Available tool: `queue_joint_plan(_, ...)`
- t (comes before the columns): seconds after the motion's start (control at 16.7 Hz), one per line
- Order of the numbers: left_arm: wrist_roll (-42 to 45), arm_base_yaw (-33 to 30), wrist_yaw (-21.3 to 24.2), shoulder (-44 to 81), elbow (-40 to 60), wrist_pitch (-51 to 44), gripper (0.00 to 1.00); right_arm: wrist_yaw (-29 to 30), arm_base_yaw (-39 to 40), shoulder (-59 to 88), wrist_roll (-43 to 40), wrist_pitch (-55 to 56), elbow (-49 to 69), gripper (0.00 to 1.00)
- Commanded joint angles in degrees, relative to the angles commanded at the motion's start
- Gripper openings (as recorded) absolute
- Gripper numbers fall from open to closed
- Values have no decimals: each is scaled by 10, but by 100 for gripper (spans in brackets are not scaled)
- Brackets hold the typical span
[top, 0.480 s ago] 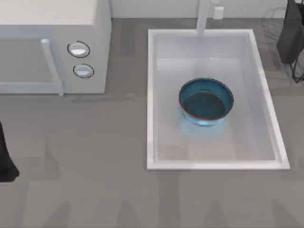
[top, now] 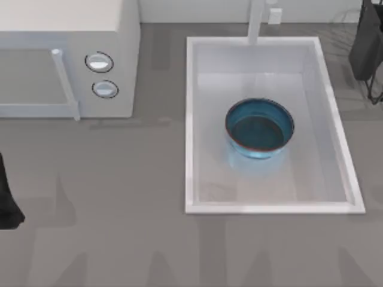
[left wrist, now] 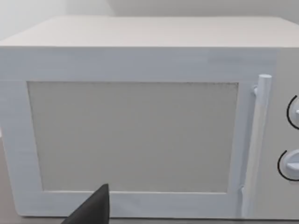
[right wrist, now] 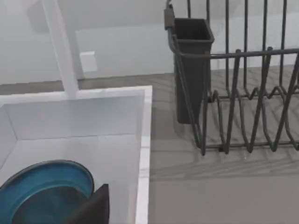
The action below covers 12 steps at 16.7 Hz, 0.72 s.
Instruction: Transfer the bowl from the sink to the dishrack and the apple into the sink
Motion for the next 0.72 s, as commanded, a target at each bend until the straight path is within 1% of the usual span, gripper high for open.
queue_joint_plan(0.3,0,0,0,0,0,0,100,0,40,208,87,-136,179,100)
queue_joint_plan(0.72,0,0,0,0,0,0,100,7,113,583,214,-355,515,100)
